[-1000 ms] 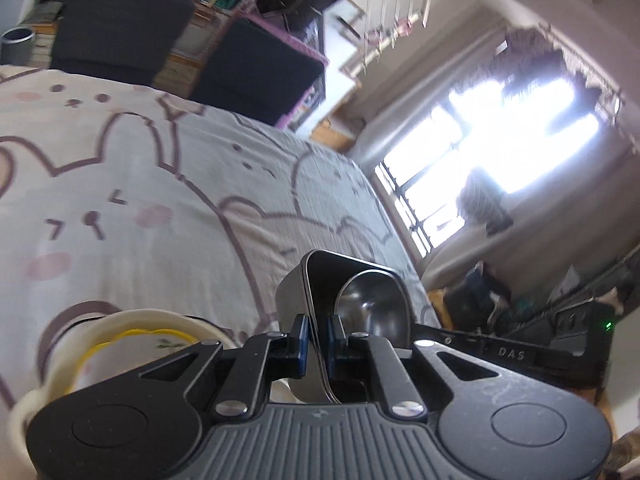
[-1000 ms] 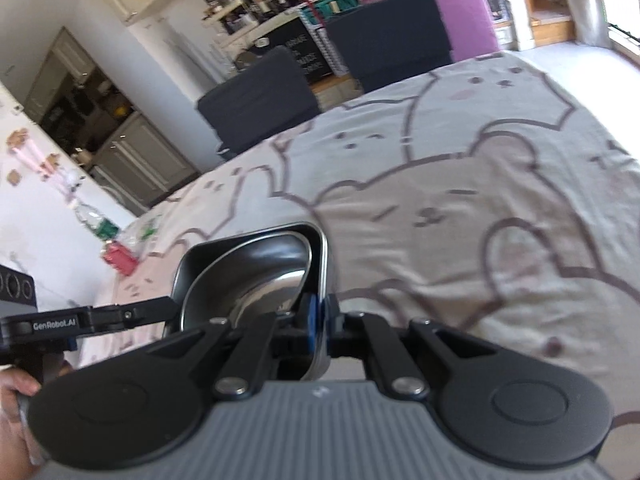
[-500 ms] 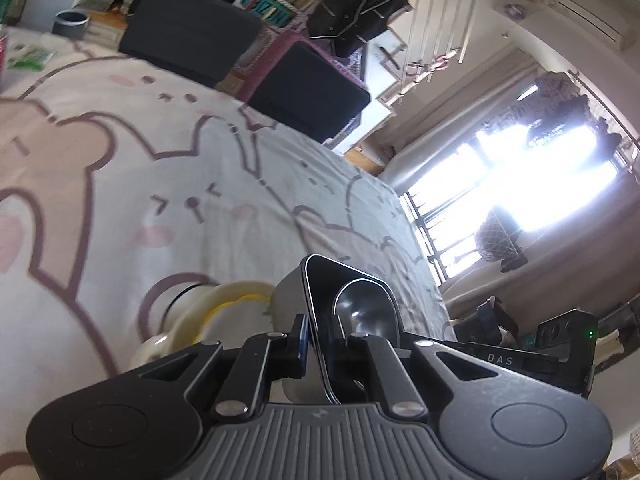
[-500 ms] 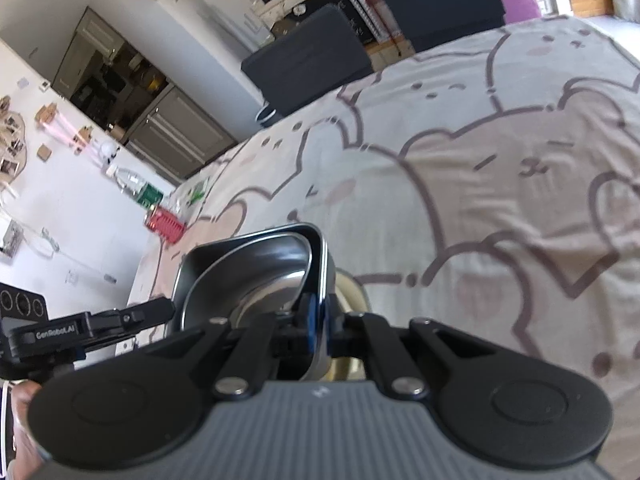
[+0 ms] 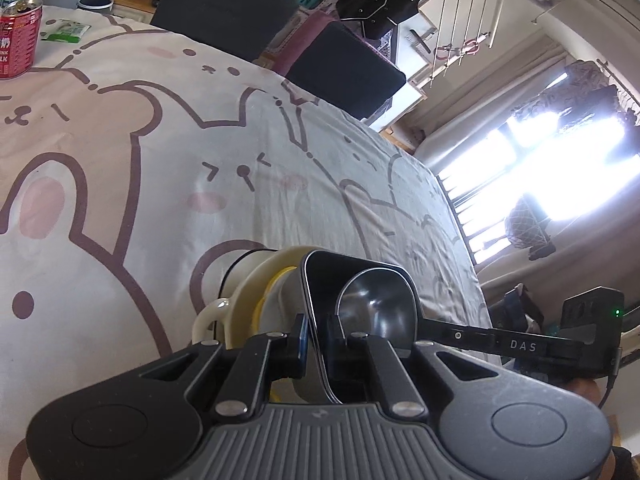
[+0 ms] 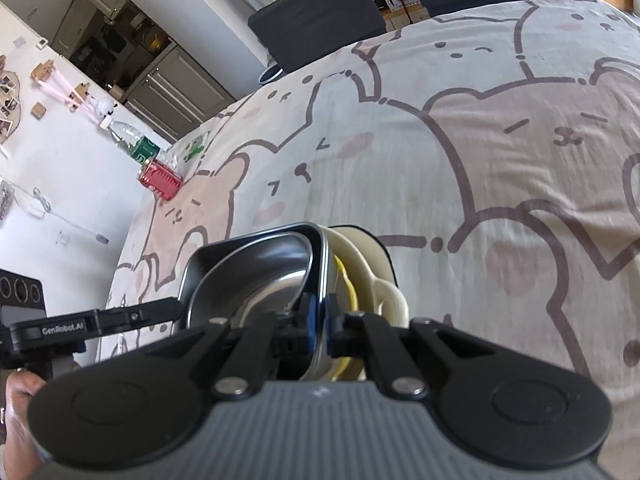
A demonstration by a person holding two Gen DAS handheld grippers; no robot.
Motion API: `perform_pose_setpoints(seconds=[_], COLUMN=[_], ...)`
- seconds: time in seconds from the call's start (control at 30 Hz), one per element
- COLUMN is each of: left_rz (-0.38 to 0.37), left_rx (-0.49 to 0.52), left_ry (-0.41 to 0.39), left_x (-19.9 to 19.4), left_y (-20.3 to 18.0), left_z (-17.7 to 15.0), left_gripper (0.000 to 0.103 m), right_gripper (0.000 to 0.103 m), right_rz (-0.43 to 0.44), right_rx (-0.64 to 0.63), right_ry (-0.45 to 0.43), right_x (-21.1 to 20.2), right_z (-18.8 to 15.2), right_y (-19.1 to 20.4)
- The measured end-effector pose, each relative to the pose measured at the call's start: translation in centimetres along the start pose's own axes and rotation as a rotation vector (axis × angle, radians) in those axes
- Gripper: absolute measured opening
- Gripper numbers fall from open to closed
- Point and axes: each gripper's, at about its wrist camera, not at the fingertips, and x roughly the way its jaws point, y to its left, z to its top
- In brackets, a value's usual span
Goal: Organize plates and bowls
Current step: 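Lift and carry the tray with both grippers over the cream bowl stack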
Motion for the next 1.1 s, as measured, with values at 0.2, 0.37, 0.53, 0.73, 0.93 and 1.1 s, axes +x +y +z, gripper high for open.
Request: perform_pose_setpoints(seconds=[0.2,0.37,0.53,0.73,0.93,1.1], left_rz=[0.007,0.011,0.02,0.021,0.02,0.018], left_rx=[-0.001,-0.003,-0.007,-0.008,-0.008,-0.013], left_ry=[0.006,0.015,0.02,0.024,0.037,0.035], left_x=[-0.06,0.13,0.26,0.29,0.56,0.56], left_y=[0.16,0.29,0.51,0.57,0.68,0.79], left_z=[-0.04,-0.18,-0.15,-0.2,-0.26,-0.13], left_gripper=[0.009,0.009,0.009,0.009,0.01,0.01], right_gripper=[0.006,0.006,0.006,0.006,0.007,0.007], right_rz=[-0.002,-0.003,-0.002,-0.007,-0.011,-0.016], right_rx=[-0.013,-0.017,-0.023,-0.029,-0.031,-0.034], right_ry=[0.02,0.031,0.039,0.05,0.063,0.066], right_x=[0.14,0.1,0.23,0.41,0.59,0.65], right_z=[-0.11,-0.06,0.02,0.03,0.02,0.0], right_y=[-0.08,-0.21,-0.14,-0.1,-0.27,-0.28])
